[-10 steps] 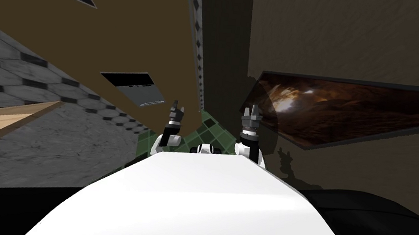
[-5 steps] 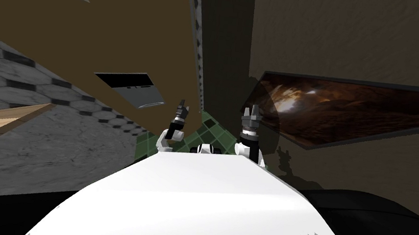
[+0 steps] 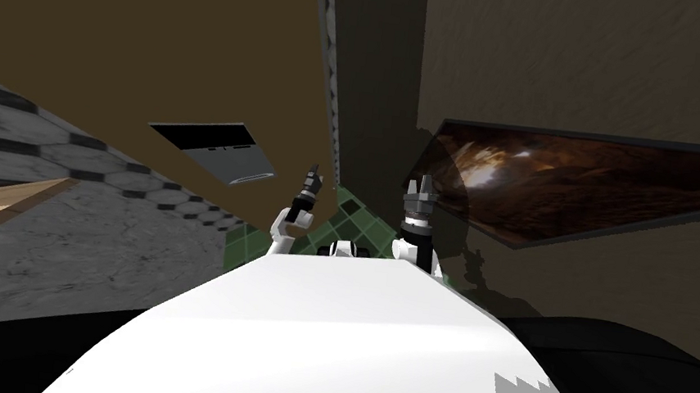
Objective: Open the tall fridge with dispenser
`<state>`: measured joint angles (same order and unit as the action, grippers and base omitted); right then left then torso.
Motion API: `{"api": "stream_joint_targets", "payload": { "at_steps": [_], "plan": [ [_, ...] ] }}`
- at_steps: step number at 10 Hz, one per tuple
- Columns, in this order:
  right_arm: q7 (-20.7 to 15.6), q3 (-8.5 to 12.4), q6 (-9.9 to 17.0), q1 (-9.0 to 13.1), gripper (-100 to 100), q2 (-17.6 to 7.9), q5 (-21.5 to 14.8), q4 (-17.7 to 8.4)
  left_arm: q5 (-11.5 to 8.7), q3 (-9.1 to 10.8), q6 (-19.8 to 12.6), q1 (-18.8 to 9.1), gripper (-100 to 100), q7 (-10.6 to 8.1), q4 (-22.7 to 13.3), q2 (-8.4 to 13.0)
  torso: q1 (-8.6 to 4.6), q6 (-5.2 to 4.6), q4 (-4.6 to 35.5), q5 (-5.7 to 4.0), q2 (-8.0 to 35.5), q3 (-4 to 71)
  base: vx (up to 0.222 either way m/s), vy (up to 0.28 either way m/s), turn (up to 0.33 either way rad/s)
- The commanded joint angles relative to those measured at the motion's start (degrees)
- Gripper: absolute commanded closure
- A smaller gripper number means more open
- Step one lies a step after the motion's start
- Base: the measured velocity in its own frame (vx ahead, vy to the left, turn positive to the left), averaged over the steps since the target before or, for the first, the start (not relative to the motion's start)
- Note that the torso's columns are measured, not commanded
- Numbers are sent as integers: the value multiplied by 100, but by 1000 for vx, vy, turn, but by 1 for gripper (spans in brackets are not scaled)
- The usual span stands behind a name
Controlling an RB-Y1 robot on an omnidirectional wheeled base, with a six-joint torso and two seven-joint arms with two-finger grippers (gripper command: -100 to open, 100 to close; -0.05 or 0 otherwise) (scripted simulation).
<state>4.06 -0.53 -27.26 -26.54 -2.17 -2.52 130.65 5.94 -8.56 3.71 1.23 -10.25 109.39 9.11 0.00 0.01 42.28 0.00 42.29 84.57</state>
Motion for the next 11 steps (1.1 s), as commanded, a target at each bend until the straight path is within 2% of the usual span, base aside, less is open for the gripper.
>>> {"api": "stream_joint_targets", "payload": {
  "at_steps": [1, 2, 3, 4, 5, 6, 7, 8, 9, 11],
  "plan": [
    [0, 0, 0, 0, 0, 0, 0, 0, 34, -93, -252, -452, -100, -84, -300, 39, -1, -2, -1, -1, -2, 0, 32, 54, -35],
    [0, 0, 0, 0, 0, 0, 0, 0, 70, -184, -486, -647, -100, -148, -547, 53, -4, 0, 1, -2, 1, 0, 28, 56, -63],
    [0, 0, 0, 0, 0, 0, 0, 0, 70, -184, -493, -822, -100, -148, -547, 53, -2, -2, 0, -1, 1, -1, 27, 55, -38],
    [0, 0, 0, 0, 0, 0, 0, 0, 106, -275, -713, -972, -100, -209, -799, 62, -2, 0, 1, -1, 2, -1, 43, 86, -83],
    [0, 0, 0, 0, 0, 0, 0, 0, 106, -275, -739, -1147, -100, -209, -800, 62, 8, -2, -1, 2, -4, 2, 33, 75, -38],
    [0, 0, 0, 0, 0, 0, 0, 0, 106, -275, -739, -1208, -100, -209, -800, 62, 2, 1, 0, 1, -1, 1, 14, 32, 16],
    [0, 0, 0, 0, 0, 0, 0, 0, 141, -365, -988, -1432, -100, -266, -1057, 64, -12, 0, 1, -3, 5, -3, 23, 53, -59],
    [0, 0, 0, 0, 0, 0, 0, 0, 141, -365, -988, -1583, -100, -266, -1057, 64, -4, -3, 1, -2, 1, -1, 24, 57, -58],
    [0, 0, 0, 0, 0, 0, 0, 0, 175, -453, -1237, -1780, -100, -319, -1310, 61, 0, -1, 0, 0, 0, 0, 37, 71, -74],
    [0, 0, 0, 0, 0, 0, 0, 0, 175, -453, -1239, -1957, -100, -319, -1315, 61, 0, -1, -1, 0, -2, 2, 23, 47, -20]
  ]
}}
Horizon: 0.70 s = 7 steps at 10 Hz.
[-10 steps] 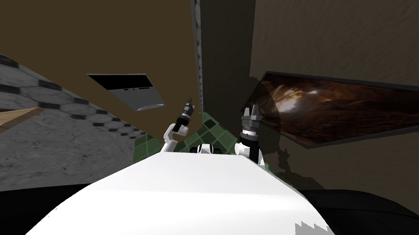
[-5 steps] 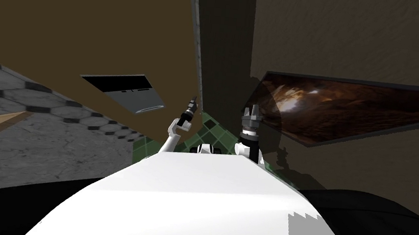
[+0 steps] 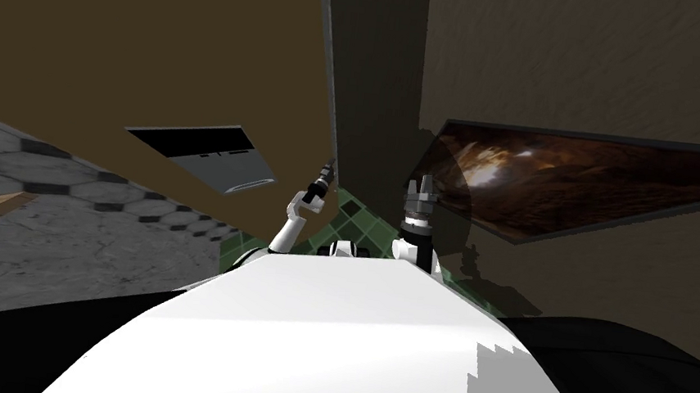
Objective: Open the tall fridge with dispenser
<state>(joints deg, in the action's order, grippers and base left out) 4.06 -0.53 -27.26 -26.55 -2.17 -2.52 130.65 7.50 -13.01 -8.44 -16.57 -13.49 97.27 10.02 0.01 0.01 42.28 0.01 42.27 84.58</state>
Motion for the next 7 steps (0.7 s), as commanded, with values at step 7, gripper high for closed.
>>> {"api": "stream_joint_targets", "payload": {
  "at_steps": [7],
  "plan": [
    [0, 0, 0, 0, 0, 0, 0, 0, 135, -328, -1017, -1433, -100, -148, -1091, -73, -3, 0, 2, -1, 6, -4, 31, 71, -67]
  ]
}}
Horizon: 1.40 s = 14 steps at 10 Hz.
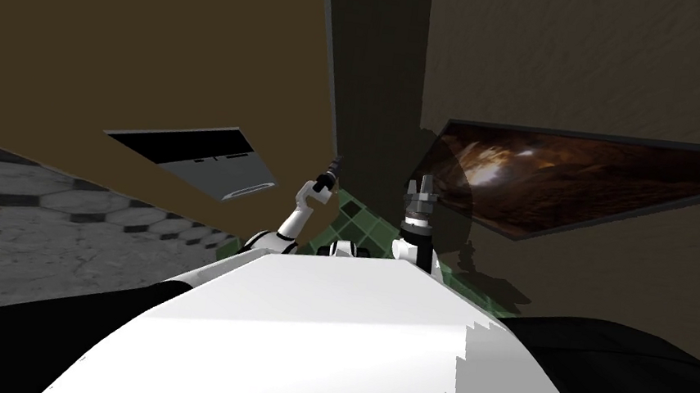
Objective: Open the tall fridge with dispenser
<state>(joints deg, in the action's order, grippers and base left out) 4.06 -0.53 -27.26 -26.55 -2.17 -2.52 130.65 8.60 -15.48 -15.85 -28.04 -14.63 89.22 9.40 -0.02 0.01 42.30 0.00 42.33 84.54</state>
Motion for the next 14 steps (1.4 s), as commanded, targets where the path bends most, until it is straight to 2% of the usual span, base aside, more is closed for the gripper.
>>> {"api": "stream_joint_targets", "payload": {
  "at_steps": [1, 2, 3, 4, 5, 6, 7, 8, 9, 10, 11, 12, 13, 14],
  "plan": [
    [0, 0, 0, 0, 0, 0, 0, 0, 26, -82, -276, -462, -100, -35, -323, -11, -1, -2, -1, -1, -2, 0, 27, 67, -40],
    [0, 0, 0, 0, 0, 0, 0, 0, 50, -151, -516, -630, -100, -55, -553, -21, -1, 1, -1, -1, -3, 1, 30, 86, -59],
    [0, 0, 0, 0, 0, 0, 0, 0, 50, -151, -516, -790, -100, -55, -569, -21, 7, -1, -2, 2, -6, 3, 16, 71, -52],
    [0, 0, 0, 0, 0, 0, 0, 0, 50, -151, -516, -829, -100, -55, -569, -21, 1, 0, 0, 1, -1, 1, 4, 28, -6],
    [0, 0, 0, 0, 0, 1, 0, 0, 71, -215, -743, -1066, -100, -69, -810, -28, -11, -1, 0, -3, 1, -1, 21, 51, -92],
    [0, -1, 0, 1, 0, 0, 0, 0, 71, -215, -750, -1161, -100, -69, -810, -28, -2, -3, -1, -2, -5, 2, 16, 58, -45],
    [0, 0, 0, 0, 0, 0, 0, 0, 89, -274, -978, -1398, -100, -74, -1044, -31, 5, 1, -2, 1, -5, 3, 11, 77, -78],
    [0, 0, 0, 0, 0, 0, 0, 0, 89, -274, -978, -1480, -100, -74, -1044, -31, 12, -1, -2, 3, -5, 3, 22, 67, -48],
    [0, 0, 0, 0, 0, 0, 0, 0, 104, -328, -1199, -1717, -100, -72, -1271, -29, 6, 1, -2, 2, -7, 4, 30, 83, -70],
    [0, 0, 0, 0, 0, 0, 0, 0, 104, -328, -1199, -1786, -100, -72, -1271, -29, 8, -1, -3, 2, -9, 5, 21, 72, -62],
    [0, 0, 0, 0, 0, 0, 0, 0, 117, -376, -1412, -1993, -100, -63, -1490, -22, 0, 0, -2, 0, -5, 3, 24, 83, -79],
    [0, 0, 0, 0, 0, 0, 0, 0, 117, -376, -1412, -2078, -100, -63, -1490, -22, 3, -1, -1, 0, -5, 2, 13, 65, -56],
    [0, 0, 0, 0, 0, 0, 0, 0, 127, -419, -1617, -2282, -100, -48, -1700, -12, -3, 0, -1, -1, -1, 0, 7, 71, -103],
    [0, 0, 0, 0, 0, 0, 0, 0, 127, -419, -1617, -2355, -100, -48, -1700, -12, 1, -2, 0, -1, -1, 0, 13, 61, -39]
  ]
}}
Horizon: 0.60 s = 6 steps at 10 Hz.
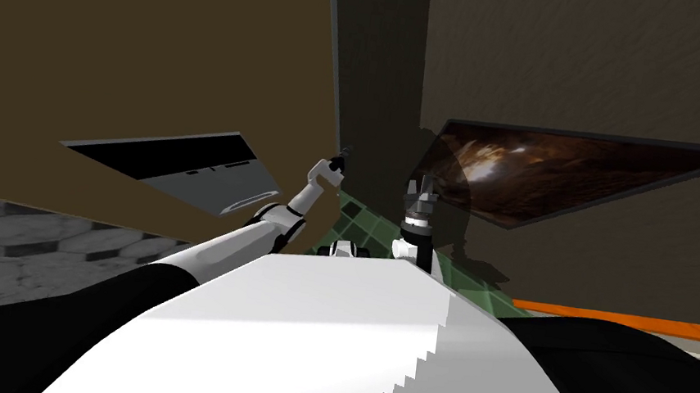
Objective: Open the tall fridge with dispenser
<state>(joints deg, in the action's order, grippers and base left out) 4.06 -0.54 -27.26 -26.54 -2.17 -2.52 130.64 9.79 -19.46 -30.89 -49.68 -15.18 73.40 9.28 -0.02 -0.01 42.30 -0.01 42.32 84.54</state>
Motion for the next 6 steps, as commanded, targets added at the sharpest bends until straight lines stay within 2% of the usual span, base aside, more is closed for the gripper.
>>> {"api": "stream_joint_targets", "payload": {
  "at_steps": [1, 4, 5, 6],
  "plan": [
    [0, 0, 0, -1, 0, 0, 0, 0, 16, -59, -309, -428, -100, 29, -319, 14, -1, 3, -1, 0, -3, 2, 20, 64, -66],
    [0, 0, 0, -1, 0, 0, 0, 0, 25, -120, -672, -895, -100, 86, -694, 45, 3, 3, -2, 2, -4, 3, 16, 80, -86],
    [0, 0, 0, 0, 0, 0, 0, 0, 25, -120, -672, -930, -100, 86, -694, 45, 1, 0, 1, 1, 3, -1, 2, 64, -41],
    [0, 0, 0, 0, 0, 0, 0, 0, 27, -144, -839, -1145, -100, 121, -866, 59, -3, 2, 0, 0, 1, -1, 5, 67, -74]
  ]
}}
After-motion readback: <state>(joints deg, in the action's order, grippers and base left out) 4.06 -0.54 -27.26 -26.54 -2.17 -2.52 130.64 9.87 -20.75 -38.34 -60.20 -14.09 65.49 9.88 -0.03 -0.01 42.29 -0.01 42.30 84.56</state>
